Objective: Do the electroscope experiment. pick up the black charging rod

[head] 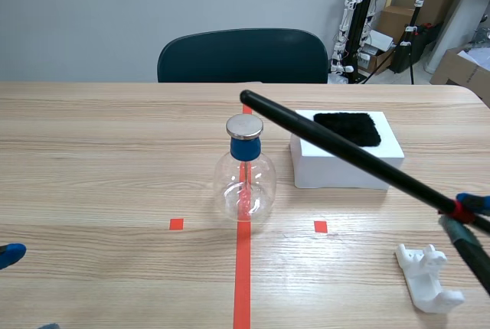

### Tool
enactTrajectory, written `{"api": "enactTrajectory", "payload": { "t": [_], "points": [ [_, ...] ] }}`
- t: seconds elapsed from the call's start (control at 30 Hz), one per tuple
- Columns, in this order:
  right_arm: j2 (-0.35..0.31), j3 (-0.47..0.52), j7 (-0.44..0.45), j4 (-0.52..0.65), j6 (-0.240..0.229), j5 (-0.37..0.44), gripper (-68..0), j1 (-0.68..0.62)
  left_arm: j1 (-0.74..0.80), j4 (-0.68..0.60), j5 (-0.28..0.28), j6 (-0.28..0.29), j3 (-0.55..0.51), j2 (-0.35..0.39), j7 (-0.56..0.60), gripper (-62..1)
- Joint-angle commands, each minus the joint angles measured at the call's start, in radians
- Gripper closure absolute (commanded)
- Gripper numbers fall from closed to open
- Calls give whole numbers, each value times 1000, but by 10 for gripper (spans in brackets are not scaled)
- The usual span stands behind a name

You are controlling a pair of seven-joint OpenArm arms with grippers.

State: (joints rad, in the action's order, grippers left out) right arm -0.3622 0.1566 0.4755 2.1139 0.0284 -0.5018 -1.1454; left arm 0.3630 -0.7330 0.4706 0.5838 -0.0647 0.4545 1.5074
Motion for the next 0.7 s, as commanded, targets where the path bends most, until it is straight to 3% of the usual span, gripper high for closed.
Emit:
{"api": "enactTrajectory", "payload": {
  "t": [0.0,0.23,0.67],
  "points": [
    [-13,-19,18,6,9,8,0,10,2,-16,-11,2,-1,9,46,-623],
    [-12,-85,-2,6,8,8,0,10,2,-16,-11,2,-1,9,46,-623],
    [-12,-86,-6,6,8,8,0,10,2,-16,-11,2,-1,9,46,-623]
  ]
}}
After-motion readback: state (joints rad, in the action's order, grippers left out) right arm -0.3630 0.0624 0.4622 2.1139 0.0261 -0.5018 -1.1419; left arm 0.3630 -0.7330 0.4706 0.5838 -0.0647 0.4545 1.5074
